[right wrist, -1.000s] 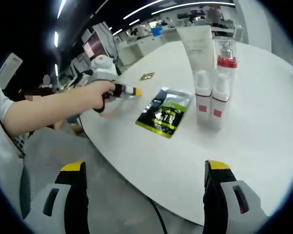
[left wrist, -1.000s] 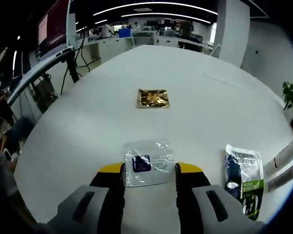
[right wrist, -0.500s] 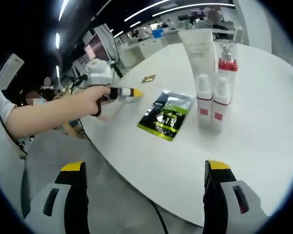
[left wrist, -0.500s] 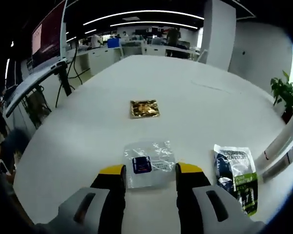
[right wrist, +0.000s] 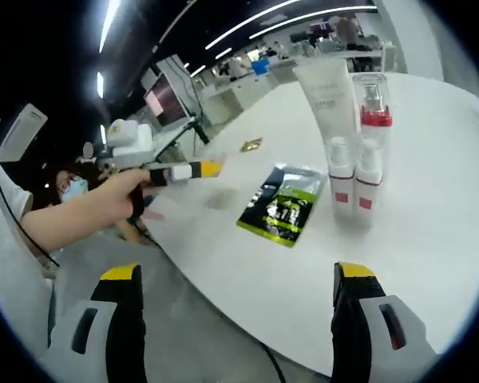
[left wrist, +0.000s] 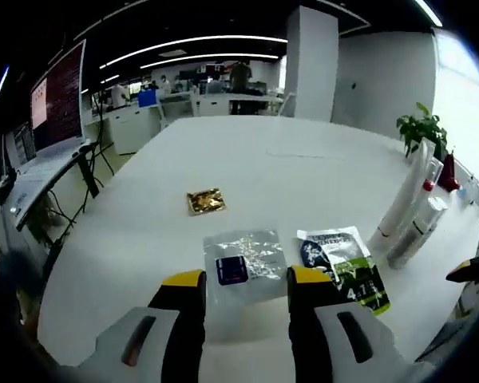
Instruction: Arrange the skincare products in the storage area until every visible bottle or jar stands upright without overlapping.
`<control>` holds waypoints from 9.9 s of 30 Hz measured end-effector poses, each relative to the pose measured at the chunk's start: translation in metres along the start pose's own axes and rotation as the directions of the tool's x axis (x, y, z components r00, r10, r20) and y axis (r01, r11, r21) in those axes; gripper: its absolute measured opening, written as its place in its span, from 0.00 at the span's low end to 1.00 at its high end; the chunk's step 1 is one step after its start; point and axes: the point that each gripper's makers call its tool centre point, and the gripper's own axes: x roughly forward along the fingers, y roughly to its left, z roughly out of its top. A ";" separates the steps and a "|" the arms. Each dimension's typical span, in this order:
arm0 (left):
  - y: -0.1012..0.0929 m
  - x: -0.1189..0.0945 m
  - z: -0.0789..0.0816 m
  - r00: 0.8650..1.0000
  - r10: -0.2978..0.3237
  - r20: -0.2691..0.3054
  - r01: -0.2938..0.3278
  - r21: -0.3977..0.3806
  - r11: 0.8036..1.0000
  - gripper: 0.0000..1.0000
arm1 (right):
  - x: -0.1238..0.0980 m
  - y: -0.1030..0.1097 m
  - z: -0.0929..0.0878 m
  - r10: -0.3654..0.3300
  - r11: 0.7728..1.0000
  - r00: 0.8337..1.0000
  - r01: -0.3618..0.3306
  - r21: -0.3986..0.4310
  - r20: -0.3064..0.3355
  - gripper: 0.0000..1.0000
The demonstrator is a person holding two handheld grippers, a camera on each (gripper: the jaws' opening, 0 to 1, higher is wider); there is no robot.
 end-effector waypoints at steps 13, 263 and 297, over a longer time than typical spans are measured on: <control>-0.042 -0.054 0.023 0.991 -0.124 0.044 0.122 0.044 0.992 0.38 | 0.005 0.018 0.024 0.063 0.997 0.996 -0.060 -0.049 0.059 0.90; -0.028 0.043 -0.069 0.853 -0.442 -0.278 0.522 0.421 0.742 0.17 | 0.224 -0.024 0.055 -0.175 0.744 0.983 0.101 -0.660 -0.047 0.07; -0.008 0.032 -0.060 0.881 -0.398 -0.256 0.469 0.375 0.799 0.32 | 0.186 -0.018 0.074 -0.181 0.725 0.983 0.161 -0.670 0.040 0.26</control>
